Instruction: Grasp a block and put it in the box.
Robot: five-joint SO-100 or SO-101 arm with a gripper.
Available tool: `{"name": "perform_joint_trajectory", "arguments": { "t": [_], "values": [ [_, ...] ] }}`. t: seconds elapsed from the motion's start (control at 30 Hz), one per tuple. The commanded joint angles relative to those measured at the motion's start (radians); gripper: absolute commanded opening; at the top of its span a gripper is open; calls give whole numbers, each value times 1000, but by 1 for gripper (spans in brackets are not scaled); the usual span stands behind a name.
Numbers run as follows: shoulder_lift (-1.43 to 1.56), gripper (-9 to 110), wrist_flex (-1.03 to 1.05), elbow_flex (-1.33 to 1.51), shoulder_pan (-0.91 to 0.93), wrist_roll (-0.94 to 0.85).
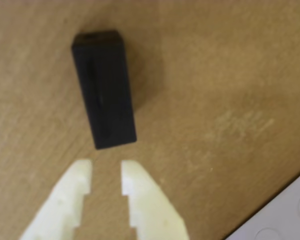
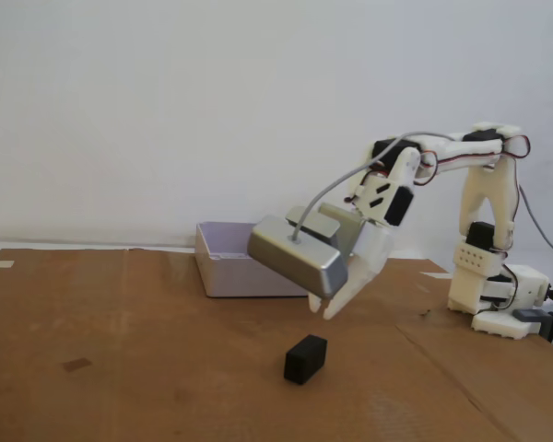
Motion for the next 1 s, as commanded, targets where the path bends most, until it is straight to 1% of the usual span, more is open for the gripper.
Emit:
{"name": "perform_joint_trajectory", "arguments": {
  "t": [0.0, 0.57, 0.63, 0.77, 0.87, 0.97],
  "values": [
    [25, 6, -41, -137, -6, -9],
    [18, 7, -41, -149, -5, -9],
    [17, 12, -41, -149, -5, -9],
    [9, 26, -41, -156, -6, -9],
    [8, 30, -41, -156, -18, -9],
    [8, 30, -41, -153, -21, -9]
  ]
}}
